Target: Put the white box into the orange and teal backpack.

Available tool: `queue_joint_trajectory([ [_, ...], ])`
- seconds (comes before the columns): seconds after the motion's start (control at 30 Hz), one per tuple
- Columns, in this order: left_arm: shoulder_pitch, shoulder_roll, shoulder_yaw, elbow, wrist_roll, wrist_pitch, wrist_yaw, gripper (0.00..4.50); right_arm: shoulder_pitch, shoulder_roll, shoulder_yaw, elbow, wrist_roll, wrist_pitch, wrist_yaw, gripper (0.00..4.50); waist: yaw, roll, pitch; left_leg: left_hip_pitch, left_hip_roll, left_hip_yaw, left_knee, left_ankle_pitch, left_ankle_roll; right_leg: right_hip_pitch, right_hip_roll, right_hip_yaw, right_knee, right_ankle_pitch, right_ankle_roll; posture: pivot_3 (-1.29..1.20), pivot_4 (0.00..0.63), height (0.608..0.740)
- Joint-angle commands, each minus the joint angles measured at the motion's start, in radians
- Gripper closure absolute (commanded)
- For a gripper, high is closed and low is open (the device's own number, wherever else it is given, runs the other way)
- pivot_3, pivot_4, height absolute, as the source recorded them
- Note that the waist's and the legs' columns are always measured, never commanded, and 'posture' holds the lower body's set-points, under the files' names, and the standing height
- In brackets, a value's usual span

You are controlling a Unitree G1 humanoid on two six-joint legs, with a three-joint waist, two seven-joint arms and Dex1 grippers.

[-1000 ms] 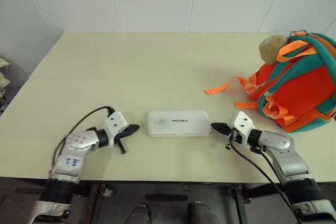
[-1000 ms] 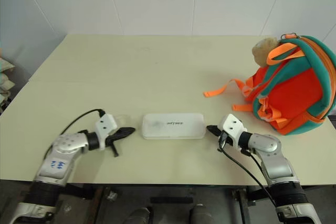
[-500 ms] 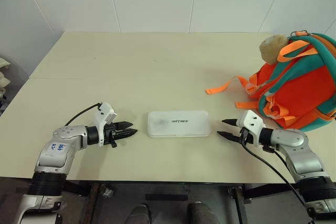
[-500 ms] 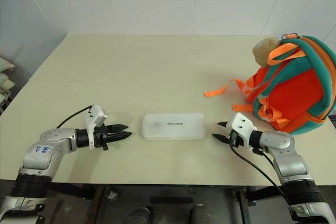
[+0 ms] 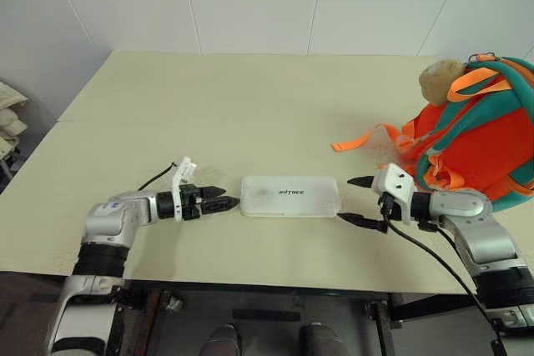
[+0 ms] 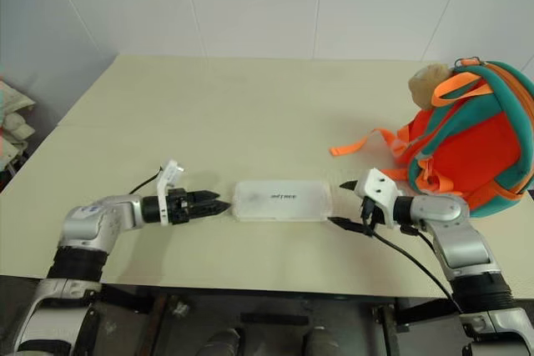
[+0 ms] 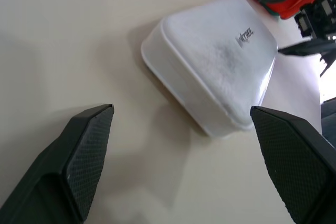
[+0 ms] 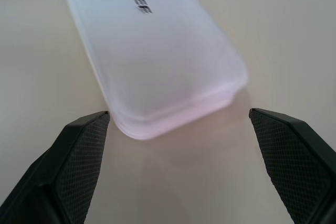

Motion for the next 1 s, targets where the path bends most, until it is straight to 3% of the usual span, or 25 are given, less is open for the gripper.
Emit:
queue_joint_trajectory([
  [0.03, -0.009, -0.020, -0.055, 0.029, -0.025, 0.109, -0.029, 0.03, -0.021, -0.010, 0.016, -0.017, -0.008, 0.021, 0.024, 0.00, 0.000, 0.000, 0.000, 0.000, 0.000, 0.000, 0.000, 0.000, 0.000, 0.000, 0.000, 0.000, -0.001, 0.000, 0.000, 0.00, 0.150, 0.740],
  [0.3, -0.035, -0.043, -0.109, 0.029, -0.034, 0.190, -0.061, 0.03, -0.045, 0.003, 0.042, 0.041, -0.028, 0.004, 0.048, 0.00, 0.007, 0.000, 0.000, -0.002, 0.000, 0.000, -0.002, -0.002, 0.001, 0.000, 0.000, 0.000, -0.006, 0.002, 0.002, 0.00, 0.150, 0.740],
  [0.63, -0.105, -0.148, -0.063, 0.157, -0.055, 0.259, -0.008, 0.03, -0.042, 0.064, 0.049, 0.008, -0.012, -0.034, 0.075, 0.00, 0.017, 0.000, 0.000, -0.003, -0.001, 0.000, 0.000, -0.004, 0.001, 0.000, -0.001, 0.000, -0.007, 0.001, 0.003, 0.00, 0.150, 0.740],
  [1.0, -0.166, -0.149, -0.063, 0.258, -0.091, 0.401, -0.068, 0.03, -0.002, 0.039, 0.031, 0.034, -0.047, -0.111, 0.063, 0.00, 0.013, 0.000, 0.000, -0.003, -0.001, 0.001, 0.000, -0.003, 0.001, 0.001, -0.001, 0.000, -0.007, 0.002, 0.004, 0.00, 0.150, 0.740],
])
